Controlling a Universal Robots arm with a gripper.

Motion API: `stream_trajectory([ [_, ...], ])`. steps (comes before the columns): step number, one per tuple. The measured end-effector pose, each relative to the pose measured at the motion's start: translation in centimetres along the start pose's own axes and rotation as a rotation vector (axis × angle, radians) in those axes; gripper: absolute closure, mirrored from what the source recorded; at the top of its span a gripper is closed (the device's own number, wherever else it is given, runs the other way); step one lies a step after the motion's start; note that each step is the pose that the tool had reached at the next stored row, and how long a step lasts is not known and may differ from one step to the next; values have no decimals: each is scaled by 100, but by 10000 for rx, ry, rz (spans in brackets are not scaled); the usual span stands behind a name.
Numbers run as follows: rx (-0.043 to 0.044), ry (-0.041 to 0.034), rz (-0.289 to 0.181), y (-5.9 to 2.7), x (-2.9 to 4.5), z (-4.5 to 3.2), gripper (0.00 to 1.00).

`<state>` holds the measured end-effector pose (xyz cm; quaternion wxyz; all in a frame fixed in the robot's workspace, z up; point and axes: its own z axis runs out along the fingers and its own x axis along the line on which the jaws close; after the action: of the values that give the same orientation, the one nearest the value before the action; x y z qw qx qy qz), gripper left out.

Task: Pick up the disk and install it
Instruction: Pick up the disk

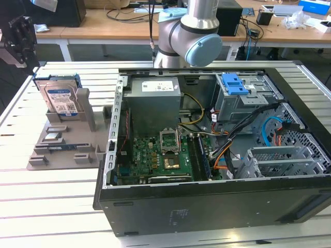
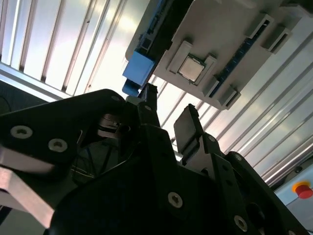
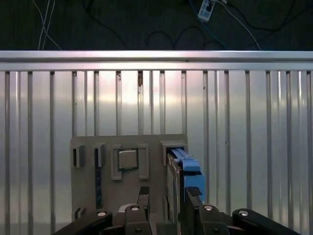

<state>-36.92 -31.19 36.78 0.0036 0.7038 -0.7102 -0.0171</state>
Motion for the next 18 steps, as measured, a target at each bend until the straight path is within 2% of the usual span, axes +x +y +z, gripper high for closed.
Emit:
stream_trajectory([
  [6, -7, 0, 0, -77, -198, 122, 58],
  [8, -9, 1, -4, -97, -249, 165, 58],
  [11, -9, 3, -8, -116, -288, 220, 58],
  [12, -8, 64, -27, -122, -294, 287, 58],
  [14, -10, 141, -112, -123, -294, 329, 58],
  [16, -13, 277, -407, -123, -293, 346, 58],
  [17, -12, 298, -519, -123, -291, 355, 58],
  [18, -13, 303, -661, -125, -290, 417, 58],
])
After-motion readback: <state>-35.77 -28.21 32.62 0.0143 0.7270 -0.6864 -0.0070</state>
